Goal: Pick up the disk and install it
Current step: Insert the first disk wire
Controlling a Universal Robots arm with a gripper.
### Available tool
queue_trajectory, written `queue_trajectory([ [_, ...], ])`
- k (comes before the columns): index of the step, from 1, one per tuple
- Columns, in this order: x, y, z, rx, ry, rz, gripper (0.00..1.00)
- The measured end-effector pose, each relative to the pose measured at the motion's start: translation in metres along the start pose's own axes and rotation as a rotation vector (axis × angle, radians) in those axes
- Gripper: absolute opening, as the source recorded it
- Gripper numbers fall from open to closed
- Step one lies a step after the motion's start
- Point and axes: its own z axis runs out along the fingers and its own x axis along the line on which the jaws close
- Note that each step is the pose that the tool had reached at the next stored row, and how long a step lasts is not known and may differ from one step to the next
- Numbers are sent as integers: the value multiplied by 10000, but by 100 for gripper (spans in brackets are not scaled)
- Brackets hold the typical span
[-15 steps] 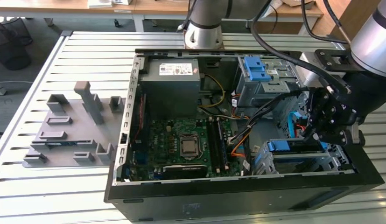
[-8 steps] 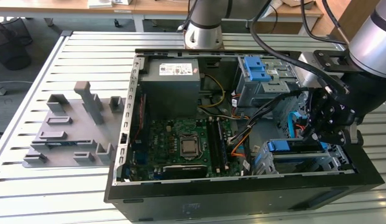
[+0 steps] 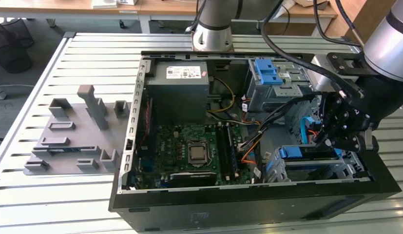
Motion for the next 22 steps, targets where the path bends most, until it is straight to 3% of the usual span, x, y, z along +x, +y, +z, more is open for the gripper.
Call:
queue_trajectory([
  [8, 0, -2, -44, 1, -1, -139, 16],
  [18, 6, -2, -38, 2, 0, -221, 16],
  [22, 7, 28, -38, 2, 0, -221, 16],
])
